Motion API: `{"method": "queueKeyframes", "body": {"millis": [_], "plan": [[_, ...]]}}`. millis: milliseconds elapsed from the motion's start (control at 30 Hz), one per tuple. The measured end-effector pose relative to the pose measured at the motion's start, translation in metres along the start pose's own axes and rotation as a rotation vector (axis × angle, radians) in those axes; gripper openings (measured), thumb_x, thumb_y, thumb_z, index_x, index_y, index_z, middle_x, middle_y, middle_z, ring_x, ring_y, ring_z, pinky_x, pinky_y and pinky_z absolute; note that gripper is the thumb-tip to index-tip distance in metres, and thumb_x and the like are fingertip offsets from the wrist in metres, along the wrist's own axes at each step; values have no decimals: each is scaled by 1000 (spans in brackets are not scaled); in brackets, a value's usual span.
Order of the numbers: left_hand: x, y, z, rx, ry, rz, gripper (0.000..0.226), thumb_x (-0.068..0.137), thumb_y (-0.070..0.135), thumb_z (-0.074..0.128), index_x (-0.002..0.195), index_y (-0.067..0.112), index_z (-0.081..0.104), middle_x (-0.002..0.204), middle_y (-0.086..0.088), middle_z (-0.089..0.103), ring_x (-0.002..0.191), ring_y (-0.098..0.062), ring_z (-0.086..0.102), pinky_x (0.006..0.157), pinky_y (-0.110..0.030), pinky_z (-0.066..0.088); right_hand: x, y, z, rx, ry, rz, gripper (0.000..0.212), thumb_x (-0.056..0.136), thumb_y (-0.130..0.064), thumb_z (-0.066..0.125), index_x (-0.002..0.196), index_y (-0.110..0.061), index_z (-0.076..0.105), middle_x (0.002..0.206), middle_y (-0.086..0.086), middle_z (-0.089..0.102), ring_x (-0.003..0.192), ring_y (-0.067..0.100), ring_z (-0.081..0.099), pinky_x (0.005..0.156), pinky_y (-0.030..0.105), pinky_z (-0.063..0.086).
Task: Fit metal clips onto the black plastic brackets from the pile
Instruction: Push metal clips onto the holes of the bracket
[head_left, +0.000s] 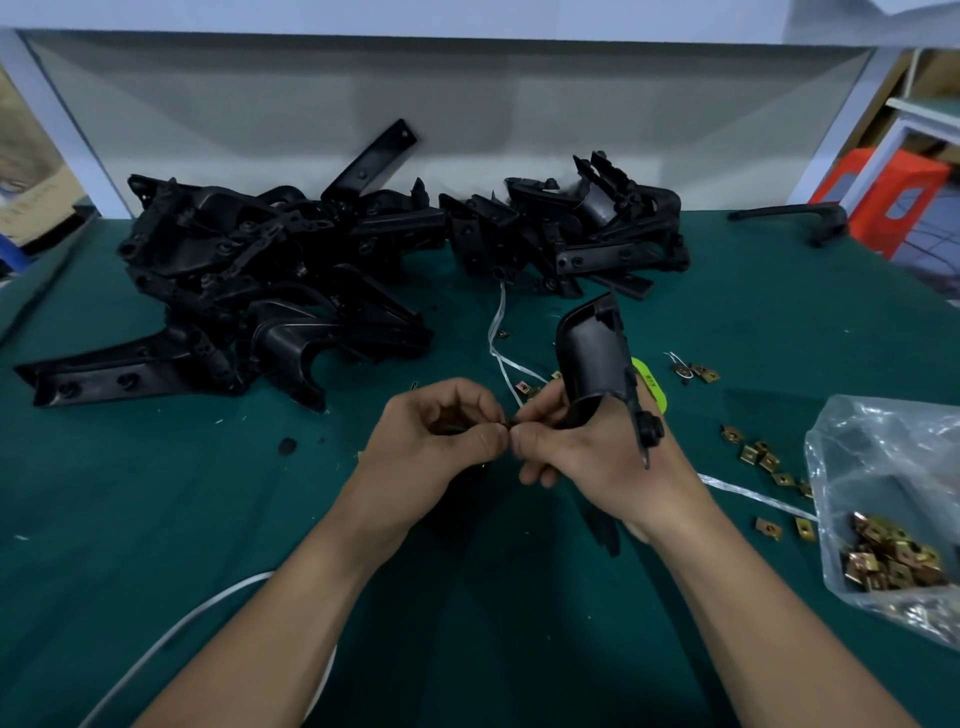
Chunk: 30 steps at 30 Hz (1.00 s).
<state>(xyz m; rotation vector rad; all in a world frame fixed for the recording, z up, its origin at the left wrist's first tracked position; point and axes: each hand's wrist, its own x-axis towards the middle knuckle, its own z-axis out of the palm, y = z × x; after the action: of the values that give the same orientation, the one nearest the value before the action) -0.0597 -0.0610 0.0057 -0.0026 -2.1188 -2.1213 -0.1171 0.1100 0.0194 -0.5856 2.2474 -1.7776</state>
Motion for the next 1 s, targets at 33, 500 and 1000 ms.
{"method": "queueKeyframes", "body": {"millis": [33,500,1000], "plan": [[0,0,0,-5,6,5,7,75,14,76,80,14,70,79,-7,67,75,-15,60,67,-24,49,0,1,0,0,6,15,16,65,-39,76,77,-28,73,62,9,71,54,28,71,51,31,53],[0,-3,0,102,76,26,8,75,20,77,80,16,73,85,-15,72,76,-17,65,71,-30,53,-2,0,4,-16,56,72,13,70,-26,75,64,-14,72,56,11,67,49,30,65,49,25,43],[1,-2,-2,-29,-13,23,25,81,28,74,82,6,61,85,-23,57,87,-26,55,84,-42,43,-4,-10,7,173,-39,104,21,83,-16,81,65,-13,69,61,13,67,48,20,61,43,23,40]]}}
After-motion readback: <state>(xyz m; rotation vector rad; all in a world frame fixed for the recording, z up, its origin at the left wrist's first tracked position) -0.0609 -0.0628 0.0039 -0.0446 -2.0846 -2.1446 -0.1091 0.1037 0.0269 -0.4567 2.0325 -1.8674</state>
